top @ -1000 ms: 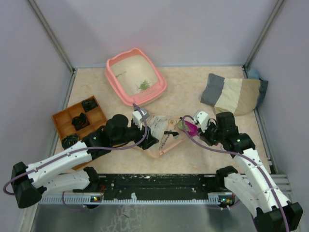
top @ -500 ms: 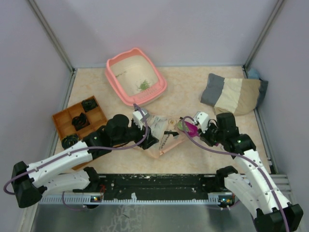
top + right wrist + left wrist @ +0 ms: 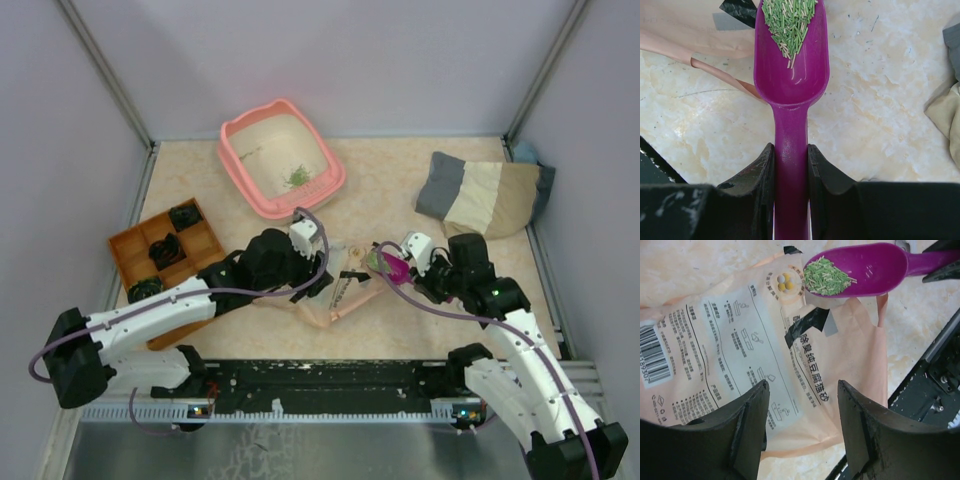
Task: Fill the litter box with clean litter
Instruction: 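Scoop the cat litter from the cat litter bag.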
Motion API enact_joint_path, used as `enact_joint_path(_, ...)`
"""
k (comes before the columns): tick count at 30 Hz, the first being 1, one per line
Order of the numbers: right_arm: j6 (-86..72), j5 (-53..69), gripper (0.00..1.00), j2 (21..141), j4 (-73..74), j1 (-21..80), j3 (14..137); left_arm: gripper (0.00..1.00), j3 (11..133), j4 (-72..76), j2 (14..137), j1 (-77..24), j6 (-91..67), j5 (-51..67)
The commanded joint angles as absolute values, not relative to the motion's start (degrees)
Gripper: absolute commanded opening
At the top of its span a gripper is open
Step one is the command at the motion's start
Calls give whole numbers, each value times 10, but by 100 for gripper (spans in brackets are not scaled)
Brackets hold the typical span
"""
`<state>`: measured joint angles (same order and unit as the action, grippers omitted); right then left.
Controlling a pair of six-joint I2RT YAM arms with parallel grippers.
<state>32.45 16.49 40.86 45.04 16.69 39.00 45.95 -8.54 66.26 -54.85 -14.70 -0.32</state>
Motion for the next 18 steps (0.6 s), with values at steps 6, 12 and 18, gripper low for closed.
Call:
enact_joint_path(6, 332, 185, 0, 403, 439, 163, 418, 56, 516, -31, 747, -492, -204, 54)
enact_joint_path(12, 331, 193, 0, 394, 434, 163, 415, 55, 522, -9, 793, -480, -211, 90)
enact_joint_path(18, 329, 198, 0, 386, 427, 163, 409, 53, 536, 10, 838, -474, -231, 94)
